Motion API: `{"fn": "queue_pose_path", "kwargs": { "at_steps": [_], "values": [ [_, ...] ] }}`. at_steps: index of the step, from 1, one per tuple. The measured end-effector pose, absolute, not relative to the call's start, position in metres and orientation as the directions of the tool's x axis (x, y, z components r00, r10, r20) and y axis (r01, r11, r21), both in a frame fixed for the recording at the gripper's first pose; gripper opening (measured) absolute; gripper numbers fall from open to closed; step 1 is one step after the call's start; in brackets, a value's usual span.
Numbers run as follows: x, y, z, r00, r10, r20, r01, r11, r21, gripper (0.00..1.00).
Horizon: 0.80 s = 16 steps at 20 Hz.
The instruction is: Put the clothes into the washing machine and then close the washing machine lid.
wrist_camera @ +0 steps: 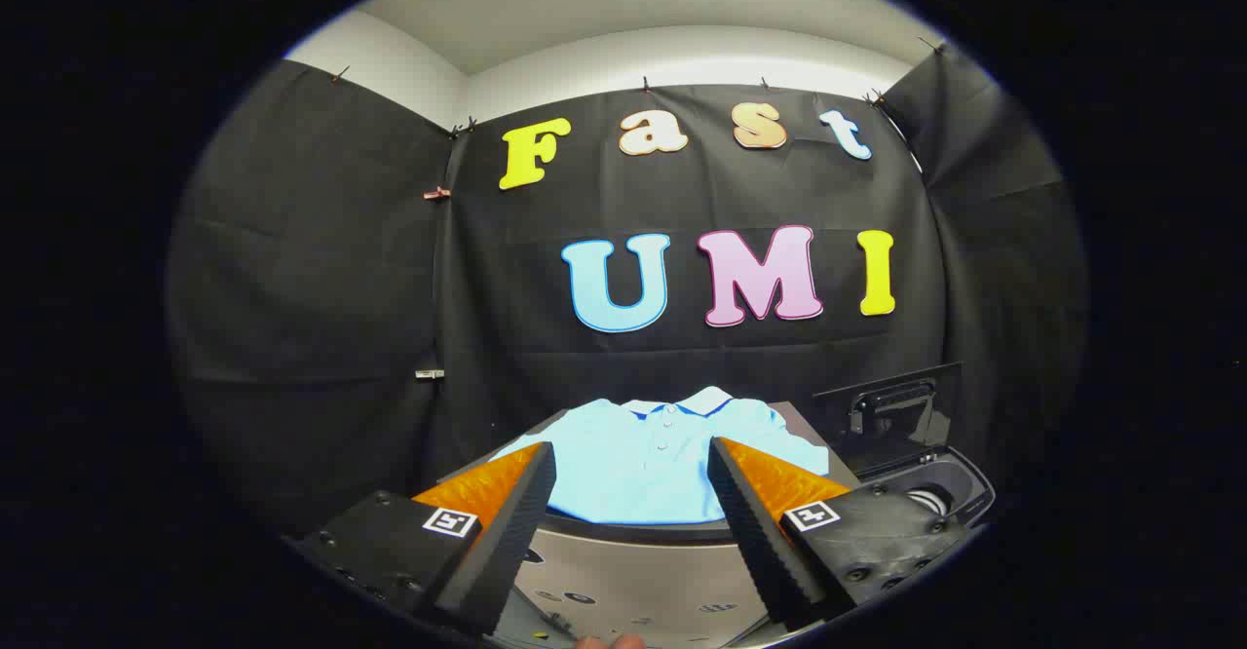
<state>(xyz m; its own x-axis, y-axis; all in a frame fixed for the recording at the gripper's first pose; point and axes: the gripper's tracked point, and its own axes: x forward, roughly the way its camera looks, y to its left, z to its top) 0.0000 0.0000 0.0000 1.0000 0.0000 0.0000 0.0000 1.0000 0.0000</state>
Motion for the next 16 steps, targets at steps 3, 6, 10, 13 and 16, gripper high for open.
{"fn": "queue_pose_path", "kwargs": {
  "at_steps": [3, 6, 10, 13, 16],
  "values": [
    [0.001, 0.003, 0.001, 1.0, -0.006, 0.01, 0.006, 1.0, 0.008, 0.98],
    [-0.002, 0.009, 0.005, 1.0, -0.014, 0.023, 0.014, 1.0, -0.001, 0.98],
    [-0.007, 0.017, 0.006, 0.999, -0.027, 0.027, 0.027, 1.0, -0.002, 0.98],
    [-0.011, 0.019, 0.005, 0.999, -0.031, 0.027, 0.032, 0.999, -0.006, 0.98],
    [-0.015, 0.014, 0.001, 0.999, -0.041, 0.022, 0.042, 0.999, -0.013, 0.98]
  ]
}}
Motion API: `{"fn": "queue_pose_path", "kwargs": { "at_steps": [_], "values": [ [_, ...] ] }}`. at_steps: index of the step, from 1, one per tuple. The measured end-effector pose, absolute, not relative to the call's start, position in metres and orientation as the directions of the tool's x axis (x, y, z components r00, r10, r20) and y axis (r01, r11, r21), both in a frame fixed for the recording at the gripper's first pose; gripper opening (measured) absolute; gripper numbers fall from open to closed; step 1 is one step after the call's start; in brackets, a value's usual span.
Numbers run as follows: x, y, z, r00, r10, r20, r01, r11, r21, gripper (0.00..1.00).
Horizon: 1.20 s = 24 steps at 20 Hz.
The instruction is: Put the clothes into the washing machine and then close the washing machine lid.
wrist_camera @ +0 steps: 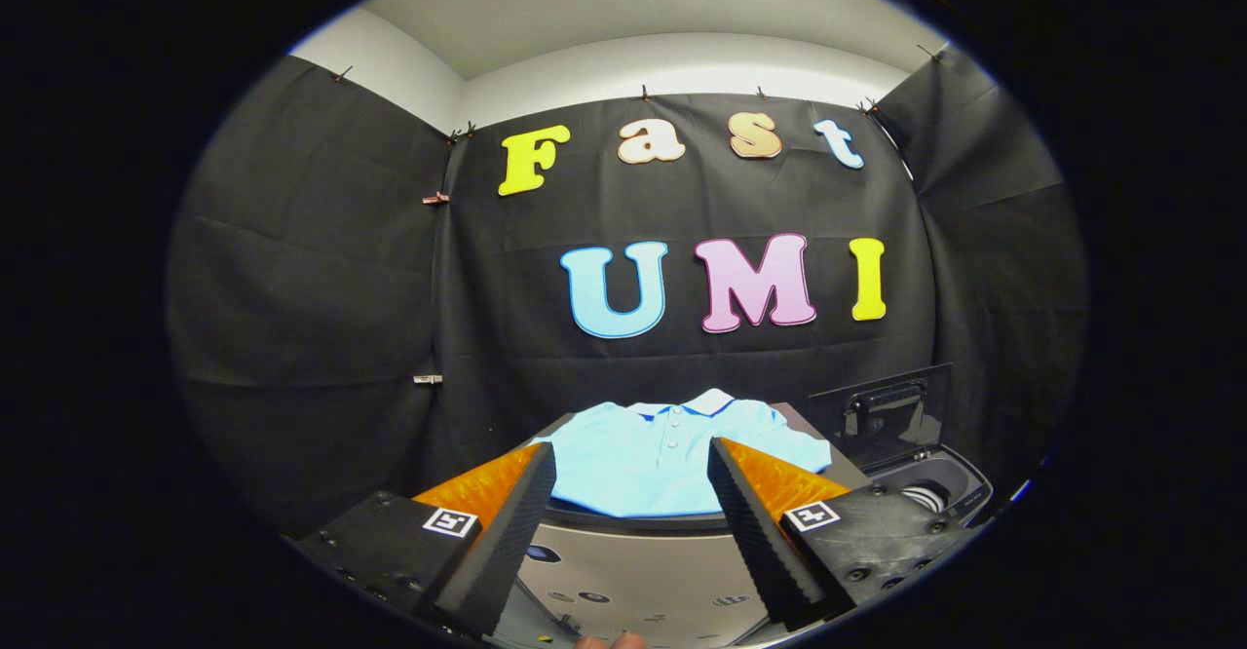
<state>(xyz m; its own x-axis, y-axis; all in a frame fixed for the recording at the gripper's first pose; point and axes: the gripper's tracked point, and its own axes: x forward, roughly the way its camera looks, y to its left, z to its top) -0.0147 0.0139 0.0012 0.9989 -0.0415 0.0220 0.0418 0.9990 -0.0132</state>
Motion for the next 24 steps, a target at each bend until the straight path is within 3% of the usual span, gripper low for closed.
{"fn": "queue_pose_path", "kwargs": {
  "at_steps": [24],
  "values": [
    [-0.011, 0.01, -0.01, 0.996, -0.09, 0.005, 0.09, 0.995, -0.04, 0.98]
  ]
}}
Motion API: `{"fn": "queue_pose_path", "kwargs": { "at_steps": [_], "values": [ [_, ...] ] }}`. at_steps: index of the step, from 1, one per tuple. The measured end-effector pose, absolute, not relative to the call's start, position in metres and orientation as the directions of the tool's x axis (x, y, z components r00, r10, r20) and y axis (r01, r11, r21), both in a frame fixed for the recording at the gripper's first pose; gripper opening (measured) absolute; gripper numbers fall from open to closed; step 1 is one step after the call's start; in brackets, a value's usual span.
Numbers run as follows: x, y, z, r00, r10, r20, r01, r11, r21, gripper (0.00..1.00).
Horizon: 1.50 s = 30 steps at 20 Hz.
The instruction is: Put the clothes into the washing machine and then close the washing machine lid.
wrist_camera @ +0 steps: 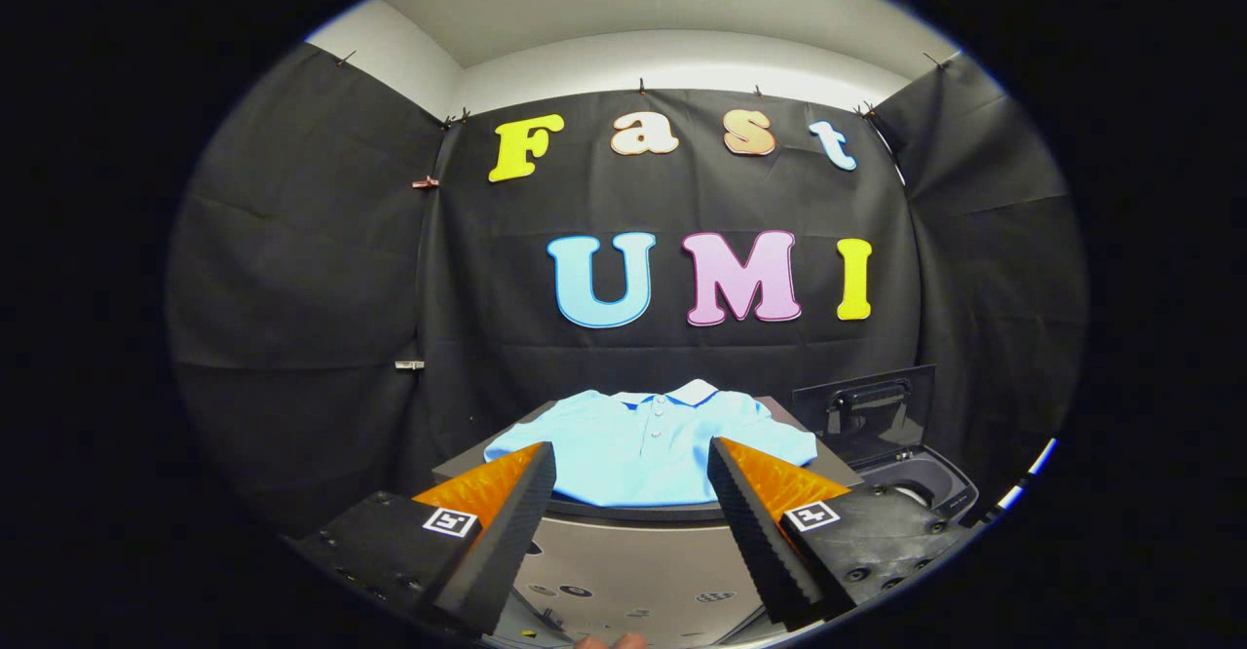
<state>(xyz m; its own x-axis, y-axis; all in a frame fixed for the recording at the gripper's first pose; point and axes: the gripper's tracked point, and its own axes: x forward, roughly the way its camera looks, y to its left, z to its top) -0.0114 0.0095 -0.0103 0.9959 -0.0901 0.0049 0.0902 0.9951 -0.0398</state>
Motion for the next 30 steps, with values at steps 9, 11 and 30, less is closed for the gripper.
{"fn": "queue_pose_path", "kwargs": {
  "at_steps": [9, 11, 30],
  "values": [
    [0.031, -0.011, 0.004, 0.987, -0.157, -0.031, 0.158, 0.987, 0.009, 0.98],
    [0.051, -0.019, 0.006, 0.983, -0.173, -0.063, 0.175, 0.984, 0.031, 0.98],
    [0.223, -0.055, -0.064, 0.816, -0.202, -0.541, 0.222, 0.975, -0.03, 0.99]
  ]
}}
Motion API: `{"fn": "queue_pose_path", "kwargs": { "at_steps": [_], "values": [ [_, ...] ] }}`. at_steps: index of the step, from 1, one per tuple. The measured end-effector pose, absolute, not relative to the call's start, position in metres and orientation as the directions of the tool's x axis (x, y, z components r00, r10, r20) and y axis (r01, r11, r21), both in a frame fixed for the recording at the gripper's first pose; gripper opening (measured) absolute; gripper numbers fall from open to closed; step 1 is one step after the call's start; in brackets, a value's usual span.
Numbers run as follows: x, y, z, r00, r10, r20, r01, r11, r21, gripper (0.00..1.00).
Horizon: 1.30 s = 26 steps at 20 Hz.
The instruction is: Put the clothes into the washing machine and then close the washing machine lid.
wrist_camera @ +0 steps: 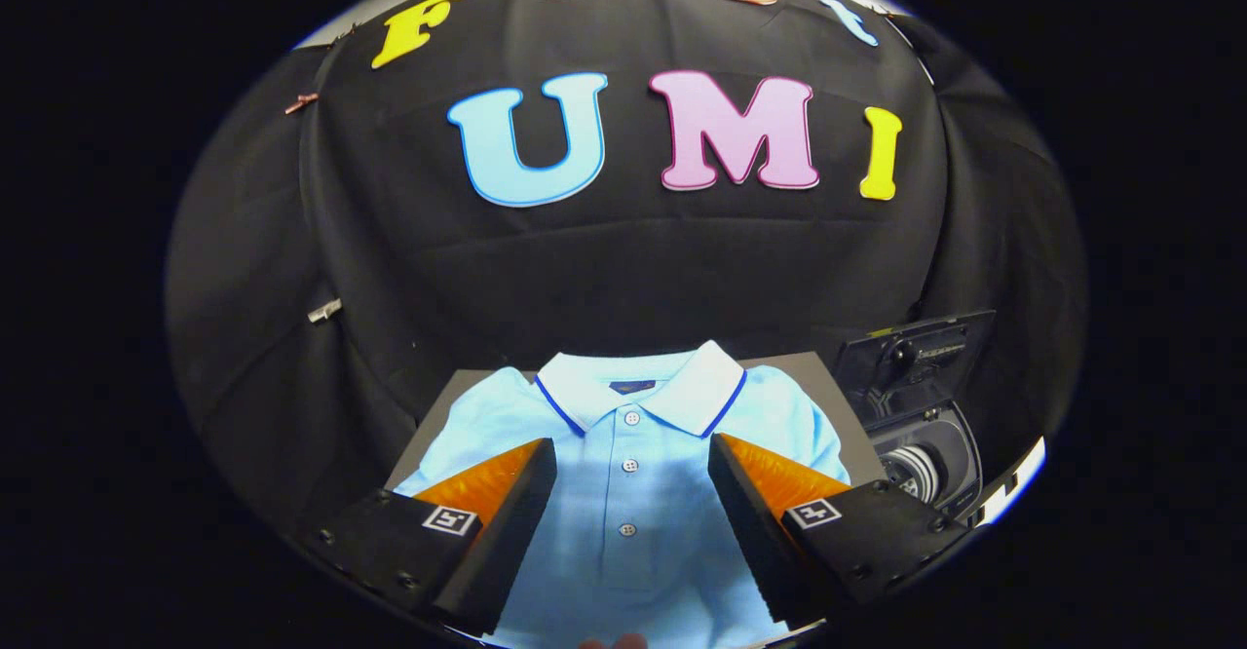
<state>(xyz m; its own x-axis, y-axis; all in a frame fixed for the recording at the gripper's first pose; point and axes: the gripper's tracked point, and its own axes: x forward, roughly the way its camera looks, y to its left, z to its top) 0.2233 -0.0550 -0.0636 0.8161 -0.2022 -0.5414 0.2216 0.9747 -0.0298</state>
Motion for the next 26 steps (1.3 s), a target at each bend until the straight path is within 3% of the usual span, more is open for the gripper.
{"fn": "queue_pose_path", "kwargs": {
  "at_steps": [14, 18, 20, 22, 26],
  "values": [
    [0.23, -0.072, -0.114, 0.552, -0.241, -0.798, 0.201, 0.967, -0.153, 1.0],
    [0.23, -0.073, -0.116, 0.497, -0.269, -0.825, 0.208, 0.96, -0.188, 0.92],
    [0.231, -0.075, -0.116, 0.486, -0.271, -0.831, 0.216, 0.958, -0.186, 0.76],
    [0.23, -0.075, -0.115, 0.489, -0.273, -0.828, 0.215, 0.958, -0.189, 0.73],
    [0.228, -0.082, -0.115, 0.503, -0.303, -0.809, 0.185, 0.952, -0.242, 0.33]
  ]
}}
